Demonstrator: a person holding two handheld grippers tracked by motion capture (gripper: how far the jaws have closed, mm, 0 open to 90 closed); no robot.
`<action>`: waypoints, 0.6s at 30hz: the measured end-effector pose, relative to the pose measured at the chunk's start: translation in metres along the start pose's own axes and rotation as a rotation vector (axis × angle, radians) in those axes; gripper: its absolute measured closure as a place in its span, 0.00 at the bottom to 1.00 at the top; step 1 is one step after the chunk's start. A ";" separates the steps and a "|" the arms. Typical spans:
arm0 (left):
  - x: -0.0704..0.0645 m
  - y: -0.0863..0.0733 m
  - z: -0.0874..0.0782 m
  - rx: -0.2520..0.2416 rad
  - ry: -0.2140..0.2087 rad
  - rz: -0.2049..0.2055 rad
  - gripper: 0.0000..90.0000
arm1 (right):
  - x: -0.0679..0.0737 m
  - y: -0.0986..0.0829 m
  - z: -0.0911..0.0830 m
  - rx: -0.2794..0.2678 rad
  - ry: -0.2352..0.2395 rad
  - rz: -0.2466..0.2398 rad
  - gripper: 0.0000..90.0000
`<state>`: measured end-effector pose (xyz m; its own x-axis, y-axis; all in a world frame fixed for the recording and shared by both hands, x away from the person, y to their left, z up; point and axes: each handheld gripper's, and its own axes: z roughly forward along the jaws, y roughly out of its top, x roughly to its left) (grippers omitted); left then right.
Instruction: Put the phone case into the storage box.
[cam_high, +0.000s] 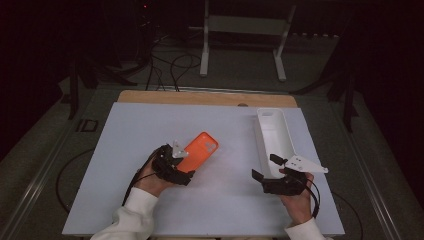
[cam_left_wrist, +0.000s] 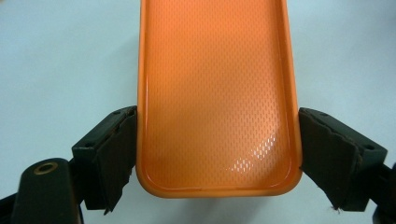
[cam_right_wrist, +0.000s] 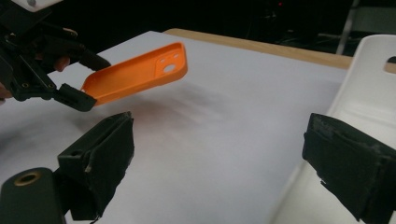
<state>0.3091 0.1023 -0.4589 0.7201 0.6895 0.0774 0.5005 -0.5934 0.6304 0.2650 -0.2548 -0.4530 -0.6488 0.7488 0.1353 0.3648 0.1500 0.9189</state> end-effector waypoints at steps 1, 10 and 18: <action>0.000 0.001 -0.001 -0.004 -0.003 0.004 0.18 | 0.000 0.001 0.001 0.006 0.004 0.002 0.10; -0.002 0.009 -0.007 -0.030 0.001 0.027 0.18 | 0.006 0.014 0.016 0.034 0.045 0.012 0.10; -0.006 0.017 -0.012 -0.060 -0.021 0.056 0.18 | 0.008 0.025 0.029 0.048 0.067 0.025 0.10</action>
<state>0.3075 0.0932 -0.4394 0.7566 0.6466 0.0976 0.4298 -0.6043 0.6709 0.2885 -0.2258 -0.4394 -0.6818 0.7080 0.1841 0.4120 0.1637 0.8964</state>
